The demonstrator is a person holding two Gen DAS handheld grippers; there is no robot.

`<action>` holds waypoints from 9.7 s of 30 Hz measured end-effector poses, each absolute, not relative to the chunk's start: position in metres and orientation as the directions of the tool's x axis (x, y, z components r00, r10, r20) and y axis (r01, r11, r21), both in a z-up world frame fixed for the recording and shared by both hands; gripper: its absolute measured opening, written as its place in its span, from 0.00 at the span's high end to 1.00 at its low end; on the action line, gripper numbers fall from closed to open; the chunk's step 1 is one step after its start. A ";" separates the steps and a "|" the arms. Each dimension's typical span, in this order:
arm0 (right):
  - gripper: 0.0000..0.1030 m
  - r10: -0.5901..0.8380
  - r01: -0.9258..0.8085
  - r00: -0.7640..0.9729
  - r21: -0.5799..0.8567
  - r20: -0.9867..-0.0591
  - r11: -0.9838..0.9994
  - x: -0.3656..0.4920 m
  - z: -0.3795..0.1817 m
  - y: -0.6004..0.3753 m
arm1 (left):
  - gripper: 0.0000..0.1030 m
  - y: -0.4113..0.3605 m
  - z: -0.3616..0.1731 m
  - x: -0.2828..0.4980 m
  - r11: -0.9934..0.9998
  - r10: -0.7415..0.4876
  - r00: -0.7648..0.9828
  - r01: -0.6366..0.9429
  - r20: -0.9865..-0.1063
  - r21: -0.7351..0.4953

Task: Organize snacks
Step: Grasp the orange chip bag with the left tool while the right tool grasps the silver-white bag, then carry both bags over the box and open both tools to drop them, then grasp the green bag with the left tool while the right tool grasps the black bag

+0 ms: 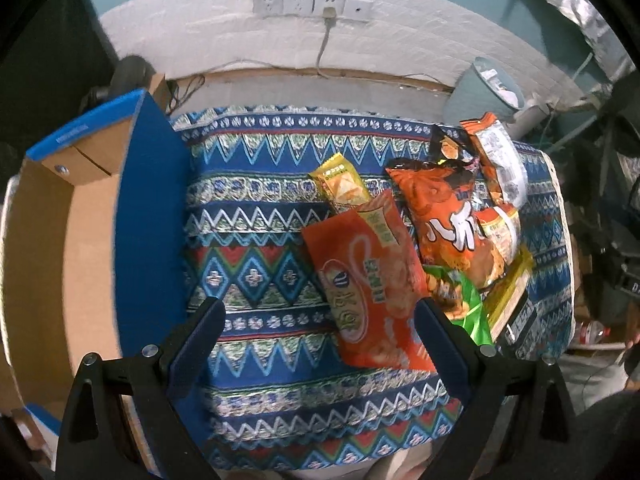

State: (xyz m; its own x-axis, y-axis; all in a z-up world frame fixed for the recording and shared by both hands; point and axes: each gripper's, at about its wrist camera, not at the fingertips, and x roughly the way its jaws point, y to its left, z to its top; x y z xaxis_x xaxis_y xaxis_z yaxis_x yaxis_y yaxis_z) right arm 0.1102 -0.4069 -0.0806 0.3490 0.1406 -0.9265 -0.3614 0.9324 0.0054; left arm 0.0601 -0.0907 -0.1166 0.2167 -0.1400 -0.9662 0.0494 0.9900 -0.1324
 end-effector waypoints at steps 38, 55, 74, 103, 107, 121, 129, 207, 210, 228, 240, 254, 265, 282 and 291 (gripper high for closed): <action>0.19 0.066 -0.362 0.181 -0.004 -0.981 0.932 0.224 -0.204 -0.432 | 0.22 -0.077 -0.214 0.081 0.895 -0.402 0.089 -0.173 -0.911 -0.412; 0.68 0.095 -0.361 0.148 0.036 -0.984 0.932 0.206 -0.191 -0.421 | 0.62 -0.079 -0.198 0.062 0.931 -0.358 0.094 -0.044 -0.929 -0.363; 0.68 0.069 -0.374 0.279 -0.042 -0.958 0.926 0.158 -0.119 -0.411 | 0.62 -0.083 -0.112 0.038 0.971 -0.224 0.343 0.160 -0.912 -0.178; 0.68 0.367 -0.617 0.326 0.099 -0.871 0.781 0.103 -0.020 -0.247 | 0.62 0.001 -0.026 0.010 0.986 -0.159 0.533 0.132 -0.831 -0.105; 0.68 0.384 -0.650 0.305 0.104 -0.872 0.753 0.105 -0.019 -0.219 | 0.62 0.022 -0.024 0.007 0.990 -0.136 0.547 0.097 -0.826 -0.098; 0.68 0.424 -0.730 0.193 0.159 -0.885 0.665 0.099 -0.027 -0.116 | 0.62 0.096 -0.032 -0.005 0.996 -0.054 0.567 -0.023 -0.822 -0.082; 0.68 0.420 -0.756 0.125 0.188 -0.899 0.627 0.095 -0.040 -0.061 | 0.62 0.141 -0.052 -0.014 0.991 0.021 0.545 -0.125 -0.838 -0.056; 0.20 0.212 -0.416 0.110 0.148 -0.971 0.897 0.063 -0.128 -0.409 | 0.21 -0.123 -0.113 -0.005 0.938 -0.244 0.209 0.300 -0.947 -0.175; 0.20 0.203 -0.400 0.087 0.152 -0.975 0.904 0.060 -0.140 -0.419 | 0.21 -0.131 -0.126 -0.003 0.938 -0.262 0.167 0.276 -0.951 -0.210; 0.17 0.087 -0.425 -0.139 0.138 -0.987 0.894 0.040 -0.233 -0.436 | 0.21 -0.168 -0.152 0.012 0.939 -0.305 0.080 0.194 -0.949 -0.285; 0.13 0.135 -0.424 -0.132 0.179 -0.982 0.888 0.043 -0.267 -0.446 | 0.17 -0.187 -0.163 0.033 0.921 -0.389 0.065 0.052 -0.919 -0.386; 0.34 0.192 -0.440 -0.026 0.184 -0.981 0.879 0.016 -0.257 -0.446 | 0.17 -0.213 -0.201 0.050 0.941 -0.335 0.021 0.042 -0.942 -0.334; 0.45 0.220 -0.401 -0.017 0.208 -0.975 0.892 0.015 -0.250 -0.468 | 0.38 -0.206 -0.191 0.046 0.933 -0.349 0.072 0.122 -0.934 -0.339; 0.63 0.197 -0.356 0.043 0.169 -0.980 0.919 0.018 -0.213 -0.474 | 0.61 -0.187 -0.156 0.026 0.916 -0.375 0.111 0.198 -0.920 -0.349; 0.65 0.211 -0.327 0.111 0.165 -0.971 0.931 0.031 -0.174 -0.478 | 0.65 -0.178 -0.127 0.016 0.911 -0.364 0.181 0.273 -0.914 -0.309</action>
State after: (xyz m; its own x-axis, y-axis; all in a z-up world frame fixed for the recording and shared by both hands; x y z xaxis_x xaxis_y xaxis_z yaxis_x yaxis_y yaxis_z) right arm 0.0311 -0.4781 -0.1742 0.1110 0.2107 -0.9712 -0.3266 0.9307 0.1646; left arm 0.0159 -0.1776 -0.1273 0.1813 -0.3638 -0.9137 0.2733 0.9111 -0.3085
